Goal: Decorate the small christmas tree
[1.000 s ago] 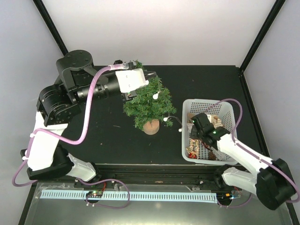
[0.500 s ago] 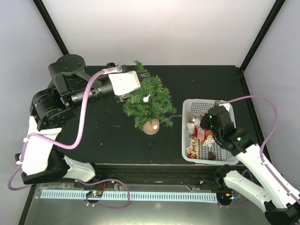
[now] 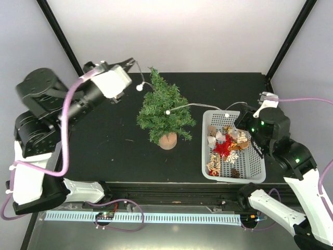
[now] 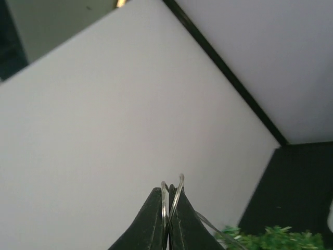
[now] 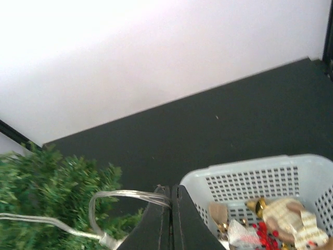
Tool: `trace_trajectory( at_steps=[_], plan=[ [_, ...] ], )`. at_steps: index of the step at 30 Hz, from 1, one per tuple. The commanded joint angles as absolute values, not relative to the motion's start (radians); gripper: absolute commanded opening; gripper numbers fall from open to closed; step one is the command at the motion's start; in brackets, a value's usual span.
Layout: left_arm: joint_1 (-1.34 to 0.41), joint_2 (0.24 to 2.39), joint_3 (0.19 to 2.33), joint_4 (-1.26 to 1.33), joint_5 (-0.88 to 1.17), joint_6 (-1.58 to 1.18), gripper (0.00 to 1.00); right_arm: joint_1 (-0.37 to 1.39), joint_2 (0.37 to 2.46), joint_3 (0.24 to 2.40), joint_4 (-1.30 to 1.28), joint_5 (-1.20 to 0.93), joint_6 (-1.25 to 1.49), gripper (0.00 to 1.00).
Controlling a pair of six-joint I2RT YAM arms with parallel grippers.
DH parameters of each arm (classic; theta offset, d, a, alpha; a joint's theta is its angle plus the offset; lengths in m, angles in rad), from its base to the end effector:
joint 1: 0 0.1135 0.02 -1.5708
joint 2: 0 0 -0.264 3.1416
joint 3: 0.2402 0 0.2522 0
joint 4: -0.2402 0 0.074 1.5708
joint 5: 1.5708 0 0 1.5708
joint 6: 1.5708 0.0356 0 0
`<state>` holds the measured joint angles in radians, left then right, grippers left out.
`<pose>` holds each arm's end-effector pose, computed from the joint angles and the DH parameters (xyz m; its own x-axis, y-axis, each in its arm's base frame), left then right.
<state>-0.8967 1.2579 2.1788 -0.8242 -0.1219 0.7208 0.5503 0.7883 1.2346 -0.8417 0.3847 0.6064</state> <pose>0.0958 -0.1129 0.6066 0.5072 0.4146 -0.7555 0.4861 0.5863 0.6481 0.1158 0.0554 0.4194 -0.3778 0.3880 -0.8407 0.0314 0.9128 0.4072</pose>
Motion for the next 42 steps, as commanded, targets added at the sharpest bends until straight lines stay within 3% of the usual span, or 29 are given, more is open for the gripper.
trace_trajectory(
  at_steps=[1,21,29,33,42],
  plan=[
    [-0.889,1.210,2.175,-0.718,-0.255,0.786,0.06,0.557,0.821,1.338,-0.828,0.344,0.537,0.01],
    [-0.795,1.135,2.107,-0.406,-0.512,0.956,0.08,0.557,1.036,1.666,-0.721,0.252,0.465,0.01],
    [-0.398,1.300,2.334,-0.544,-0.287,0.676,0.02,0.557,1.167,1.851,-0.704,0.267,0.439,0.01],
    [-0.211,1.334,2.343,-0.571,-0.124,0.530,0.02,0.557,1.218,1.907,-0.693,0.259,0.432,0.01],
    [0.029,1.429,2.343,-0.612,0.125,0.327,0.02,0.557,1.353,1.978,-0.666,0.281,0.419,0.01]
  ],
)
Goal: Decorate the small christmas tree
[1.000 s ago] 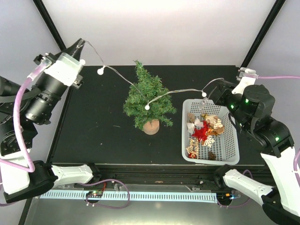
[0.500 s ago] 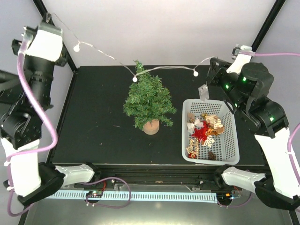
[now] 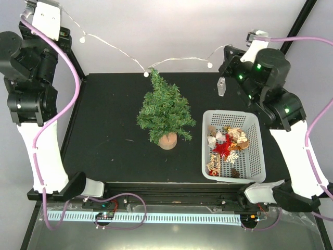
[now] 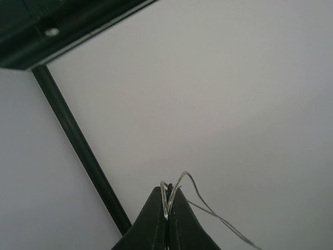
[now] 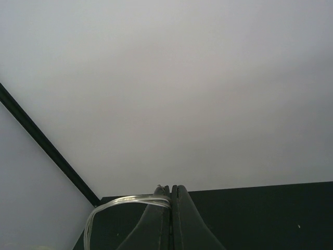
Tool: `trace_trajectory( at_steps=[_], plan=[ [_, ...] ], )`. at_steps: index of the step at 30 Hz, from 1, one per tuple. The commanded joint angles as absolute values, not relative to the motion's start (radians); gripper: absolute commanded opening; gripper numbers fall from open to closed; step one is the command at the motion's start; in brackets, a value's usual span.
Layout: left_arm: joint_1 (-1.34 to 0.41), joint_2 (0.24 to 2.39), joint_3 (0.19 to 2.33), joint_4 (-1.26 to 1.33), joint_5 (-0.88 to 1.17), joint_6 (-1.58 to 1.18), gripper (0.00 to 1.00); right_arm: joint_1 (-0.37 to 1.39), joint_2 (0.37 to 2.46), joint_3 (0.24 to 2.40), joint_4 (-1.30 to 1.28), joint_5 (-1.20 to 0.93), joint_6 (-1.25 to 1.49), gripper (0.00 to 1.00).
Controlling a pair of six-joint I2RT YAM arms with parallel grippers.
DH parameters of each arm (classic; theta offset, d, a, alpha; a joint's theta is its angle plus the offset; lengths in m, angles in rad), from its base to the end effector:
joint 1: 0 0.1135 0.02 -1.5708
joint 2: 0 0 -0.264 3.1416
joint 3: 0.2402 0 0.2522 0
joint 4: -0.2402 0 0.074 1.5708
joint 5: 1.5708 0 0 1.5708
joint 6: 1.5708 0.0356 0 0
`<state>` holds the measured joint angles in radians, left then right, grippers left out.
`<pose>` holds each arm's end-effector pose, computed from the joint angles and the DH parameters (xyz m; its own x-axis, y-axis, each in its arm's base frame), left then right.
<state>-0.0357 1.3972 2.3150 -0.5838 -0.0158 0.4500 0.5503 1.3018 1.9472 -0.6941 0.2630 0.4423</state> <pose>0.1790 -0.0058 0.6405 0.3040 0.4243 -0.8529 -0.1238 0.9053 0.4063 0.1904 0.1059 0.5580 -0.1589 0.3874 -0.9081 -0.2386 0.8775 0.4161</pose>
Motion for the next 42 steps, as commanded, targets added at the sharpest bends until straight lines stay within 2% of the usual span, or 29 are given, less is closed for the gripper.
trace_trajectory(
  at_steps=[1,7,12,27,32,36,42],
  plan=[
    [0.039,1.438,2.342,-0.614,0.140,0.315,0.02,0.557,1.367,1.979,-0.659,0.289,0.416,0.01],
    [0.115,1.488,2.324,-0.648,0.229,0.278,0.03,0.557,1.458,2.008,-0.683,0.332,0.393,0.01],
    [0.123,1.458,2.169,-0.605,0.267,0.298,0.02,0.557,1.483,1.943,-0.691,0.356,0.375,0.01],
    [0.124,1.263,1.758,-0.437,0.323,0.315,0.02,0.576,1.352,1.645,-0.703,0.351,0.371,0.01],
    [0.125,1.220,1.701,-0.425,0.319,0.323,0.02,0.612,1.297,1.562,-0.735,0.345,0.415,0.01],
    [0.125,1.195,1.674,-0.413,0.313,0.328,0.02,0.662,1.268,1.467,-0.735,0.419,0.435,0.01],
    [0.124,1.167,1.645,-0.408,0.307,0.336,0.02,0.680,1.220,1.348,-0.700,0.373,0.499,0.01]
  ],
)
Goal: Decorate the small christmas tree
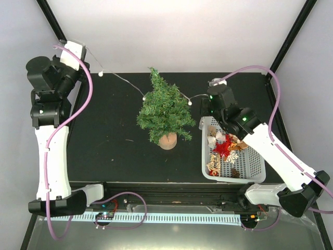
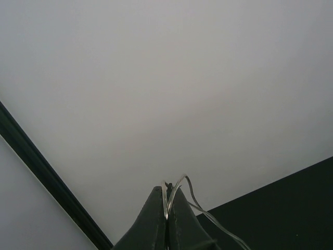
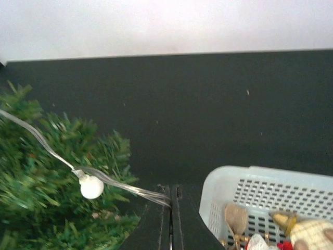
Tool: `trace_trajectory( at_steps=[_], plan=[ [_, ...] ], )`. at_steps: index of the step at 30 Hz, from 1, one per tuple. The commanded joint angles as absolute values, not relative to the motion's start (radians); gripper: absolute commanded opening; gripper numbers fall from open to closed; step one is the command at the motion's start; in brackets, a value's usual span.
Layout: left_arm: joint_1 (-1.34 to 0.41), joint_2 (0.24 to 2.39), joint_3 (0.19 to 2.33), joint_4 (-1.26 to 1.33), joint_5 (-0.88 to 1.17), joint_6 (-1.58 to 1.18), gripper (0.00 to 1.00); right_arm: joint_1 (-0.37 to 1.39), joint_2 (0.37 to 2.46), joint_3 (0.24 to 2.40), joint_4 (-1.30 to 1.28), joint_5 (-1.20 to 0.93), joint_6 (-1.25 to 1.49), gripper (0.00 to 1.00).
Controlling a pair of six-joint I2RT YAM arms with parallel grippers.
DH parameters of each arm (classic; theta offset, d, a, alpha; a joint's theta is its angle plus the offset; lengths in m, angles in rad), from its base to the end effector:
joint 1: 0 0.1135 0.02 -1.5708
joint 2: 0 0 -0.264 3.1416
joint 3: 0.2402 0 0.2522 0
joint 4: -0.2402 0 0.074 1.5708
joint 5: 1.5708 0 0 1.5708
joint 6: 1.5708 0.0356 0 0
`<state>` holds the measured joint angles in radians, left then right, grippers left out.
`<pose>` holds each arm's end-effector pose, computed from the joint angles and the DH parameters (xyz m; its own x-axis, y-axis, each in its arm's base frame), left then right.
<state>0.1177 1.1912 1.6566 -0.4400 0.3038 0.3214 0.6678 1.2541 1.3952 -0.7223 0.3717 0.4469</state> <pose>0.2218 0.0155 0.5250 0.0824 0.3133 -0.9461 0.1675 0.9315 0.3230 0.2133 0.1517 0.3994 -0.5351 0.0908 -0.8399 -0.1190 0.9762 0.1814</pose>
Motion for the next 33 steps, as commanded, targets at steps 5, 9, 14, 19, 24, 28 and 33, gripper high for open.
trace_trajectory(
  at_steps=[5,9,14,19,24,28,33],
  plan=[
    [0.130,1.137,1.617,-0.401,0.298,0.339,0.02,0.702,1.190,1.296,-0.694,0.353,0.529,0.01],
    [0.132,1.117,1.596,-0.401,0.299,0.336,0.02,0.715,1.180,1.254,-0.683,0.338,0.549,0.01],
    [0.143,1.098,1.586,-0.405,0.295,0.334,0.02,0.729,1.168,1.218,-0.661,0.299,0.582,0.01],
    [0.162,1.082,1.586,-0.409,0.295,0.334,0.02,0.778,1.173,1.245,-0.678,0.310,0.595,0.01],
    [0.187,1.071,1.582,-0.415,0.312,0.326,0.02,0.823,1.182,1.269,-0.700,0.315,0.611,0.01],
    [0.200,1.069,1.578,-0.415,0.323,0.321,0.02,0.866,1.188,1.304,-0.731,0.330,0.628,0.01],
    [0.208,1.066,1.575,-0.415,0.336,0.311,0.02,0.915,1.190,1.341,-0.769,0.341,0.648,0.01]
  ],
)
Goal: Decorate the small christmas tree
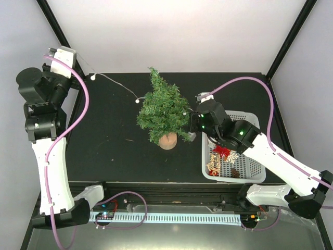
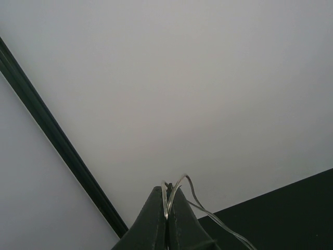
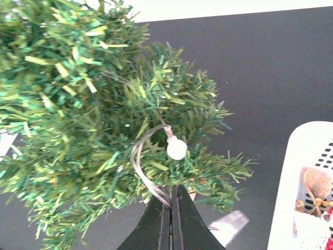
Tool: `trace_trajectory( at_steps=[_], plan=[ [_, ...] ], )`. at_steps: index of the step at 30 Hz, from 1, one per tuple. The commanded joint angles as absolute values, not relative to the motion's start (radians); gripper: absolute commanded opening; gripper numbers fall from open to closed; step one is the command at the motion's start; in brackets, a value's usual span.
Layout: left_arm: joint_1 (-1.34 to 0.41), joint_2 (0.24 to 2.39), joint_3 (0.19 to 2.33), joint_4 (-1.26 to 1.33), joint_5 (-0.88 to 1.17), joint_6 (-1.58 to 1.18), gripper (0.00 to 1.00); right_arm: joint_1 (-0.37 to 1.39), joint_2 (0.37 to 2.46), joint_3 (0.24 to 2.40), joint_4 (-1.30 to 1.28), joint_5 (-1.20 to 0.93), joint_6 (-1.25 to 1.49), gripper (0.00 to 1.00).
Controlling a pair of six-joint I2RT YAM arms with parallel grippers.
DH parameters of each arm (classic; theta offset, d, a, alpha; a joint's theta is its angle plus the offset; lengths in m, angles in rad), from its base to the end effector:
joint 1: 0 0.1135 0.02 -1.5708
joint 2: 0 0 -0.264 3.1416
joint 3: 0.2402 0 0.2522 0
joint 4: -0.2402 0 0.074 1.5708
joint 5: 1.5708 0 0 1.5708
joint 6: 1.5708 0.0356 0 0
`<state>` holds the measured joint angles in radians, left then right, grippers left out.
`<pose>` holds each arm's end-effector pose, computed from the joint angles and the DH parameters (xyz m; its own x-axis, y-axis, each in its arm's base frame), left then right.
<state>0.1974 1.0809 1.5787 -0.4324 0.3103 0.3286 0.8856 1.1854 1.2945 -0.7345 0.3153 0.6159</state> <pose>0.1885 0.0266 0.5232 0.0968 0.3328 -0.9380 0.0854 0.9362 0.3409 0.1637 0.1828 0.3813 -0.6357 0.0900 -0.7666 -0.2570 0.9118 0.3202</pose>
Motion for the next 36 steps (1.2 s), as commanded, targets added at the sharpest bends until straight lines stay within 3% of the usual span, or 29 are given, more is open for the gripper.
trace_trajectory(
  at_steps=[1,20,36],
  plan=[
    [0.210,1.066,1.573,-0.413,0.338,0.308,0.01,0.921,1.190,1.345,-0.773,0.337,0.653,0.01],
    [0.235,0.985,1.527,-0.455,0.413,0.284,0.02,0.944,1.257,1.229,-0.692,0.333,0.699,0.01],
    [0.238,0.842,1.620,-0.759,0.887,0.274,0.02,0.945,1.254,1.227,-0.699,0.387,0.669,0.09]
  ],
)
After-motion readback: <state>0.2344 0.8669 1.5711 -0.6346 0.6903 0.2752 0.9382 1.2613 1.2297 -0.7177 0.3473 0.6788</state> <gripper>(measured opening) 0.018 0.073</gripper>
